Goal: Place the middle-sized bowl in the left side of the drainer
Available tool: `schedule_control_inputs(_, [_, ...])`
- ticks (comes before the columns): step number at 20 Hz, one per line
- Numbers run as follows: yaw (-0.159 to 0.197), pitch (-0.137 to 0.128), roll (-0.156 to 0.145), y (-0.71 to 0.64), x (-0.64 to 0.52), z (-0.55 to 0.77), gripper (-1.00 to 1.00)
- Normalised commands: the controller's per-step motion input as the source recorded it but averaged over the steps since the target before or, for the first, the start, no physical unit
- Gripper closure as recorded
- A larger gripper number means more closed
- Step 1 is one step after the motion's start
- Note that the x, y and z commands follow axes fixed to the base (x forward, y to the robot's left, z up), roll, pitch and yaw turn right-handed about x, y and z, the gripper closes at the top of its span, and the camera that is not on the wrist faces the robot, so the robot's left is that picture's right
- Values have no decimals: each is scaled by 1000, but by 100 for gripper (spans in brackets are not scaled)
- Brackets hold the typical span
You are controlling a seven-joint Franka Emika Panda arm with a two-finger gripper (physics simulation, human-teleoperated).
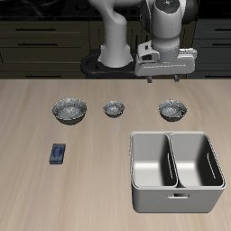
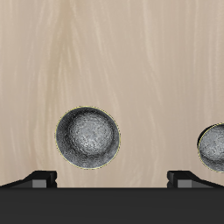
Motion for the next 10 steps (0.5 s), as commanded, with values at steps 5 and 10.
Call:
schedule_control_inputs(5, [12, -15, 8, 52, -72, -222, -100])
schedule_control_inputs(10, [-11, 49, 11, 59, 13, -356, -100])
